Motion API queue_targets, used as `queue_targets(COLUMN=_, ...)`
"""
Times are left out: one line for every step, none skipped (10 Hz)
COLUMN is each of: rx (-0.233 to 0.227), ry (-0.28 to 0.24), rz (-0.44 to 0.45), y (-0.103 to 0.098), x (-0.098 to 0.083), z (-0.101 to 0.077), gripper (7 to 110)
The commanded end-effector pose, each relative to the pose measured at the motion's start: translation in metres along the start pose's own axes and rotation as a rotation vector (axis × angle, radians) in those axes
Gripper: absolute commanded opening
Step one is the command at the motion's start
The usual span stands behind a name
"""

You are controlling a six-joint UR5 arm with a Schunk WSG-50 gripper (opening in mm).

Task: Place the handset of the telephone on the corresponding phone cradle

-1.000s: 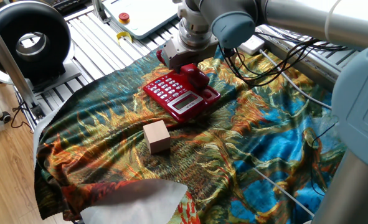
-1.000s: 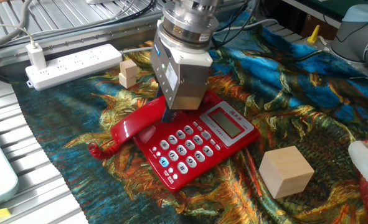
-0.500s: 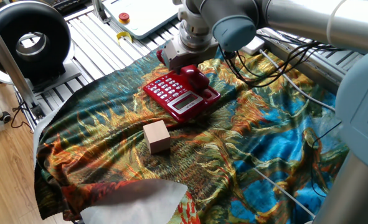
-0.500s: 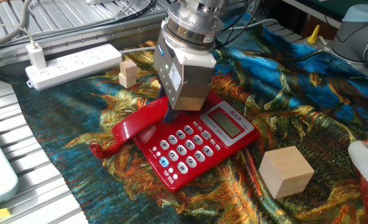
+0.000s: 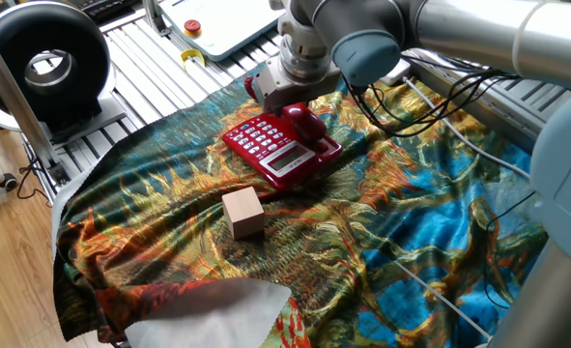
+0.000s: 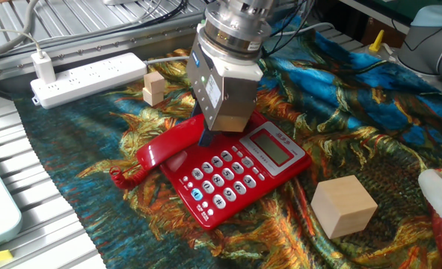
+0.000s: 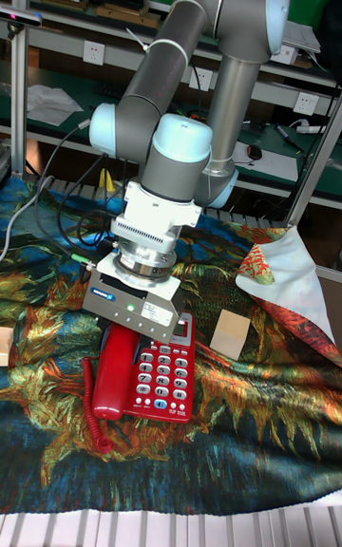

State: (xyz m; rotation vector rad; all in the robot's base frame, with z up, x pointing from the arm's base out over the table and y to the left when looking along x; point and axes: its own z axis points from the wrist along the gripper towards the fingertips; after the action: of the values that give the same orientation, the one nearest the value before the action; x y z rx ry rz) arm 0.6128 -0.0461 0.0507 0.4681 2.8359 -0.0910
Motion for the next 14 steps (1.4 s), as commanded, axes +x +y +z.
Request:
queue_targets(rx=-0.007, ry=0.005, rz=0.017, y=0.0022, x=0.0036, z=-0.0025, gripper=7)
queue_targets(rx=-0.007, ry=0.005, rz=0.019, y=0.0035, x=0.0040, z=-0.0033, gripper=7)
queue_targets(rx=-0.007, ry=0.005, rz=0.019, y=0.0040, x=0.0042, z=-0.0037, gripper=7)
queue_targets(rx=-0.007, ry=0.005, rz=0.019, y=0.0044, x=0.0044, z=-0.0039, gripper=7)
queue_targets(rx=-0.010, ry=0.006, rz=0.020, y=0.0054, x=0.0048, z=-0.0042, gripper=7)
queue_targets(rx=-0.013, ry=0.005, rz=0.017, y=0.0062, x=0.0045, z=-0.0041, gripper=7)
queue_targets(rx=-0.014, ry=0.004, rz=0.016, y=0.0059, x=0.0041, z=-0.0037, gripper=7)
queue_targets(rx=-0.014, ry=0.003, rz=0.013, y=0.0054, x=0.0035, z=-0.0029, gripper=7)
queue_targets(rx=-0.016, ry=0.002, rz=0.009, y=0.0036, x=0.0025, z=-0.0016, gripper=7)
queue_targets(rx=-0.020, ry=0.001, rz=0.006, y=0.0019, x=0.0015, z=0.0000, gripper=7)
queue_targets(rx=-0.020, ry=0.001, rz=0.006, y=0.0014, x=0.0015, z=0.0010, gripper=7)
queue_targets(rx=-0.019, ry=-0.001, rz=0.004, y=0.0011, x=0.0009, z=0.0011, gripper=7)
queue_targets(rx=-0.014, ry=-0.001, rz=0.003, y=-0.0007, x=0.0007, z=0.0014, gripper=7)
queue_targets(rx=-0.014, ry=-0.001, rz=0.002, y=-0.0023, x=0.0002, z=0.0022, gripper=7)
